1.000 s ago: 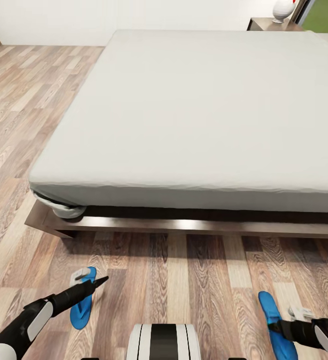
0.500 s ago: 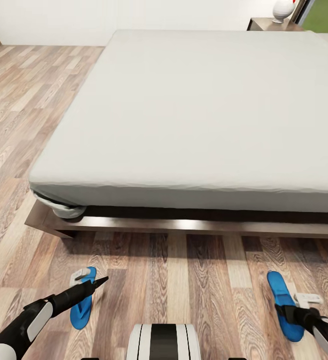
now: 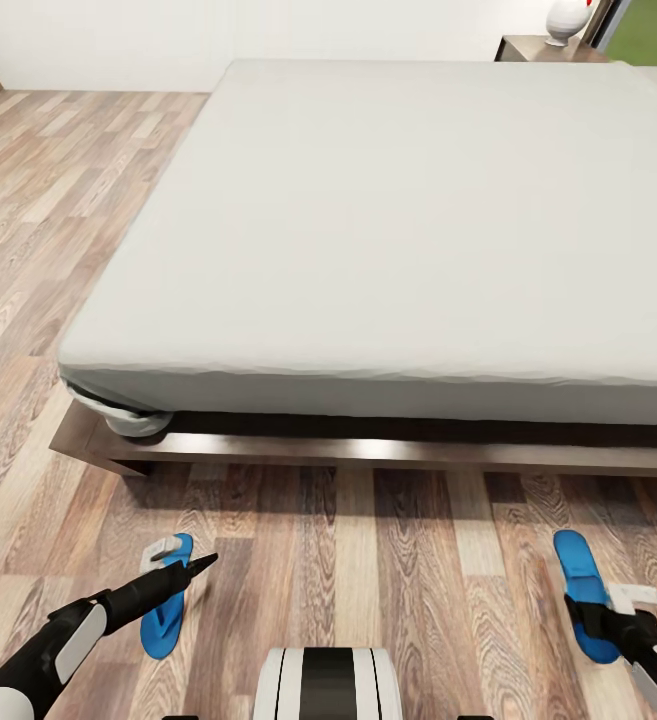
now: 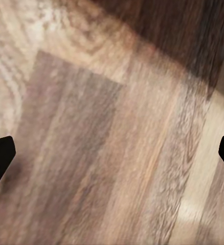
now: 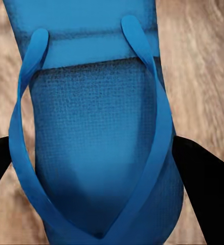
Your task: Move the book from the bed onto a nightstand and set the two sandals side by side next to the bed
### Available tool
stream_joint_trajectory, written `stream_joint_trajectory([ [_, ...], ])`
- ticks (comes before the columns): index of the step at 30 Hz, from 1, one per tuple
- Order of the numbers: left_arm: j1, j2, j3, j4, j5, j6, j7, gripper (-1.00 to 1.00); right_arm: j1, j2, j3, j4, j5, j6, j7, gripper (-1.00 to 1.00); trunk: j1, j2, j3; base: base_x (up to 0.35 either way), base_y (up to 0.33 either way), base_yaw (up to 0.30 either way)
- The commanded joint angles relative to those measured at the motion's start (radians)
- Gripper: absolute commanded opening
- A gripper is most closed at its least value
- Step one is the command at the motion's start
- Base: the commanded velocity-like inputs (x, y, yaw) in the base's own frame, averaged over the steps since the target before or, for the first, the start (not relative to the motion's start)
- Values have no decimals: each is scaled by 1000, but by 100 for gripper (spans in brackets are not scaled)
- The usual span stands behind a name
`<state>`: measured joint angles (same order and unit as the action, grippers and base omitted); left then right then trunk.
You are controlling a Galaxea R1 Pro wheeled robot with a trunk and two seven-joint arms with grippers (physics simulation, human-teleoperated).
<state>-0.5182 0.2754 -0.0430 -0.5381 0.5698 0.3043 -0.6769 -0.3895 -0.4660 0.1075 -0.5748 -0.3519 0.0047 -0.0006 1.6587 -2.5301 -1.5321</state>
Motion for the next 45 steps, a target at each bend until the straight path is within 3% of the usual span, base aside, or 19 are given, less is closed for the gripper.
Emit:
stream_joint_trajectory([
  [1, 0, 1, -4, 0, 10, 7, 0, 100, 0, 3, 2, -1, -10, -1, -45, -100, 0, 0, -1, 0, 0, 0],
  [2, 0, 1, -4, 0, 10, 7, 1, 100, 0, 12, -1, -1, -10, -2, -112, -100, 0, 0, -1, 0, 0, 0],
  [4, 0, 1, -5, 0, 10, 6, 2, 100, 0, 22, -3, -1, -10, -2, -167, -100, 0, 0, -1, 0, 0, 0],
  [11, 0, 1, -5, 0, 10, 6, 2, 100, 0, 27, -2, -2, -10, 13, -181, -100, 0, 0, -1, 0, 0, 0],
  [14, 0, 1, -5, 0, 10, 6, 1, 100, 0, 27, -2, -3, -11, 15, -120, -100, 0, 0, -1, 0, 0, 0],
  [17, 0, 1, -5, 0, 11, 6, 1, 100, 0, 26, -8, -3, -11, 17, 75, -100, 0, 0, -1, 0, 0, 0],
  [19, 0, 1, -5, 1, 11, 6, 3, 100, 0, 27, -9, -3, -10, 16, 108, -100, 0, 0, -1, 0, 0, 0],
  [26, 0, 1, -3, 1, 12, 6, 6, 100, 0, 27, -13, -2, -10, 2, 127, -100, 0, 0, -1, 0, 86, 0],
  [45, 0, 1, -3, 1, 12, 6, 5, 100, 0, 26, -14, -3, -10, 0, 128, -100, 0, 0, -1, 0, 283, 0],
])
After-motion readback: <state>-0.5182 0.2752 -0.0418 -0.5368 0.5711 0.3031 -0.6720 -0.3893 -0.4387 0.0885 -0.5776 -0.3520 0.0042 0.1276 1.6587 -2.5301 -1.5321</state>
